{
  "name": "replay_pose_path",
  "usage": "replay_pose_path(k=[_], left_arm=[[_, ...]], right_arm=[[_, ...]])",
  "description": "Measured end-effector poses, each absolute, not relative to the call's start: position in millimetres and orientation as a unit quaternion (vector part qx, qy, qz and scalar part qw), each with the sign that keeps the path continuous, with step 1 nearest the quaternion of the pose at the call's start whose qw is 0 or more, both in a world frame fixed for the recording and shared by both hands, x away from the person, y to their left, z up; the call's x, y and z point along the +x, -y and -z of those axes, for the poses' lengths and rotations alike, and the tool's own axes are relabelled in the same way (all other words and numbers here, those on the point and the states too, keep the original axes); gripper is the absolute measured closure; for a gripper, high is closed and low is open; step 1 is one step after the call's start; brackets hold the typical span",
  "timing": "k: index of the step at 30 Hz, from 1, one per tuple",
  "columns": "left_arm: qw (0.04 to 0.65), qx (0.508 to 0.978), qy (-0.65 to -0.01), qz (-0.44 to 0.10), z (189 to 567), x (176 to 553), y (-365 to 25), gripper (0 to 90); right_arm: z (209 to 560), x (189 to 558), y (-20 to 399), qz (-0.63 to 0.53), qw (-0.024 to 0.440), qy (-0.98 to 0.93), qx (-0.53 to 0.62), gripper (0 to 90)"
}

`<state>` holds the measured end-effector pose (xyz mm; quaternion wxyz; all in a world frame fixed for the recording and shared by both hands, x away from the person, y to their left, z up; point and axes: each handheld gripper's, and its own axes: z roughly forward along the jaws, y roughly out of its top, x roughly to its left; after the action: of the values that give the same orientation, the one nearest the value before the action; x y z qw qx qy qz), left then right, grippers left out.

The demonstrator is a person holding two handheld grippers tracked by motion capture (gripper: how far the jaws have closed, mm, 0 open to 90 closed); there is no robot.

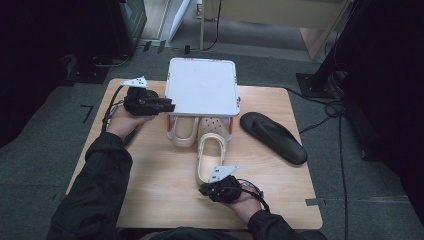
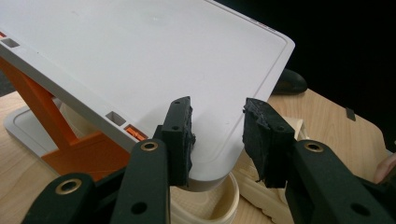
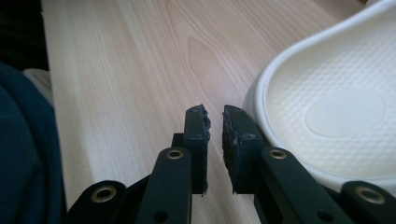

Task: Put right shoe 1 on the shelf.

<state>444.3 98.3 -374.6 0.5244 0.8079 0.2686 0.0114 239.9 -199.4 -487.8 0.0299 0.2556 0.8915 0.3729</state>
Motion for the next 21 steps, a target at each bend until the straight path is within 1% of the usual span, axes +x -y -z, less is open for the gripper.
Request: replay_pose_path(k=[3,6,9,15,18,21], left_arm=[[0.524,0.808,-0.269,-0.012,374.7,444.1,-98.4,64.5],[0.524,0.808,-0.269,-0.013,374.6,443.8,-97.9,64.5],[0.525,0.807,-0.27,-0.011,374.7,444.1,-98.3,64.7],[0.524,0.808,-0.269,-0.013,374.7,444.1,-98.2,64.9],[0.525,0.806,-0.271,-0.011,375.0,444.8,-99.0,65.7],[0.524,0.808,-0.27,-0.013,374.8,444.3,-98.7,66.3]], right_arm=[[491.5,242.0,198.7,-0.367,0.024,-0.895,0.254,82.6],[490.7,241.6,198.4,-0.363,0.029,-0.897,0.249,83.6],[486.9,244.0,198.7,-0.363,0.048,-0.898,0.245,84.0],[478.2,256.8,204.8,-0.381,0.054,-0.886,0.257,85.8],[476.0,259.4,203.7,-0.382,0.075,-0.886,0.252,85.3],[474.2,263.7,205.1,-0.384,0.084,-0.883,0.255,85.2]])
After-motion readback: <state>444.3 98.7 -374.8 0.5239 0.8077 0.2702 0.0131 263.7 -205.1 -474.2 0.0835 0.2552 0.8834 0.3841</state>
